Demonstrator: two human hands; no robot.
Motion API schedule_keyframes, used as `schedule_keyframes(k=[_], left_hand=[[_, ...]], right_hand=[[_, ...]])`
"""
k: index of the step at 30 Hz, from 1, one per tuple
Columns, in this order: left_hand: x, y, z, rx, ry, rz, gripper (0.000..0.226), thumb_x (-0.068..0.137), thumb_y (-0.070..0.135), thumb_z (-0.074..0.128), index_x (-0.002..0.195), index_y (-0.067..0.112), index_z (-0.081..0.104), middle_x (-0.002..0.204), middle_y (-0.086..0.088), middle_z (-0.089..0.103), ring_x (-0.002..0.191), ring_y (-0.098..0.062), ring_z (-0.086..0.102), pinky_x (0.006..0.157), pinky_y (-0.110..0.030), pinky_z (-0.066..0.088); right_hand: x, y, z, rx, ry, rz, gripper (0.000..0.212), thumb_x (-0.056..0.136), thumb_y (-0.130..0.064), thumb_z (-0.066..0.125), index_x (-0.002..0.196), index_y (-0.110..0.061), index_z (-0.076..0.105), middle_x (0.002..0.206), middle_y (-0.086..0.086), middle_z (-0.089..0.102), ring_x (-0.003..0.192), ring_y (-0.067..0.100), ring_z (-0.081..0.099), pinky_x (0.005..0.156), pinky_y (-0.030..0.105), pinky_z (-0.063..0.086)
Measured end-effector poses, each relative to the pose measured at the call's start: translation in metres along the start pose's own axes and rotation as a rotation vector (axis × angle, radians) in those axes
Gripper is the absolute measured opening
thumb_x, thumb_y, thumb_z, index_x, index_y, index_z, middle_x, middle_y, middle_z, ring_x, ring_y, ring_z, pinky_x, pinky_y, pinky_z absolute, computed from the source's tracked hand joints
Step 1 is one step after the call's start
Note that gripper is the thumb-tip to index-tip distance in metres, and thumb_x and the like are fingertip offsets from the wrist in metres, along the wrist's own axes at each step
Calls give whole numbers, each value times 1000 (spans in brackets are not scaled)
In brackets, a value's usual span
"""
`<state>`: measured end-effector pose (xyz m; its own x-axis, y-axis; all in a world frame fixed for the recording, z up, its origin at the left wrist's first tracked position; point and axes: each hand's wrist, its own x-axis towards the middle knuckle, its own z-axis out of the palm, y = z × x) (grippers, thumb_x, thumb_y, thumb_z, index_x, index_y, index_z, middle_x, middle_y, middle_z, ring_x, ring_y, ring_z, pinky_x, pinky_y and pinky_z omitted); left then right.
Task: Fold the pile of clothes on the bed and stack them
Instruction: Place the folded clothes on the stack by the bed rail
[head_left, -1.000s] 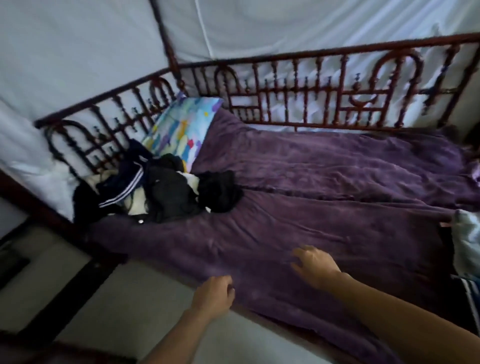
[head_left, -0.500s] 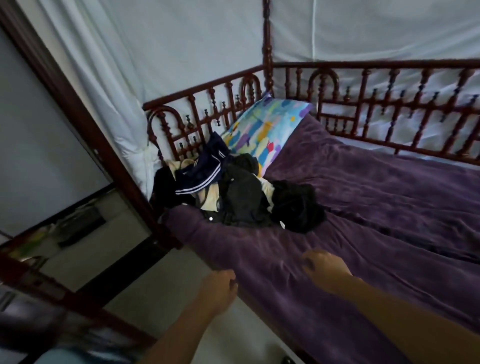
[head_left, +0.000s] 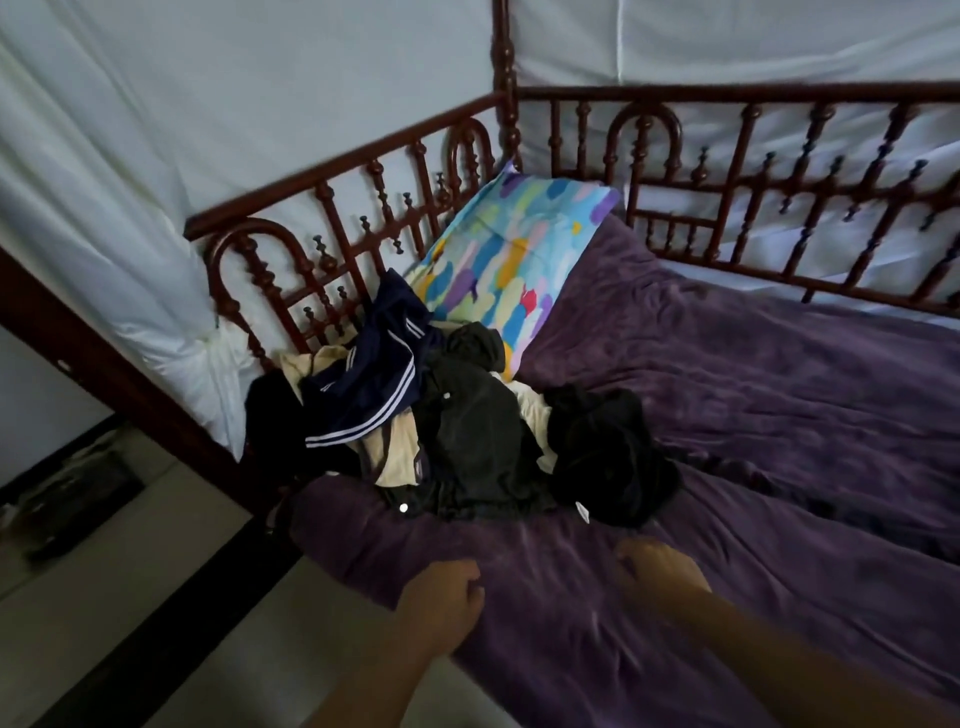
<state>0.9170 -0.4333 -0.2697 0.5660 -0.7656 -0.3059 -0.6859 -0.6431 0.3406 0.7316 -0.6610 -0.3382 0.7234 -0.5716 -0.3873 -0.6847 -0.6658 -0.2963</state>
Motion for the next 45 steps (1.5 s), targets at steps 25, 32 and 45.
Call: schedule_keyframes(k=[25,32,45], left_hand=[[326,-94,25,104,-496,277,28,94,35,51,119,24,59,102,2,65,94,-19,61,75,-31,48],[372,24,-1,-22,-332,522,86,80,37,69,150,27,20,144,-7,32,128,-27,38,96,-45,45],[301,109,-132,-689,-74,492,26,89,10,45,98,0,68,100,-17,70,91,-16,59,87,-38,48]], right_hand=[[244,7,24,904,361,898,20,89,-15,55,73,-3,58,69,13,54,73,27,53,62,33,36],[171,-19,-85,1595,648,783,31,87,-8,48,60,-12,62,51,-1,54,51,14,50,50,26,41],[117,-21,-175,1541,530,419,35,92,-40,58,109,-12,69,112,15,69,105,21,64,97,38,49]])
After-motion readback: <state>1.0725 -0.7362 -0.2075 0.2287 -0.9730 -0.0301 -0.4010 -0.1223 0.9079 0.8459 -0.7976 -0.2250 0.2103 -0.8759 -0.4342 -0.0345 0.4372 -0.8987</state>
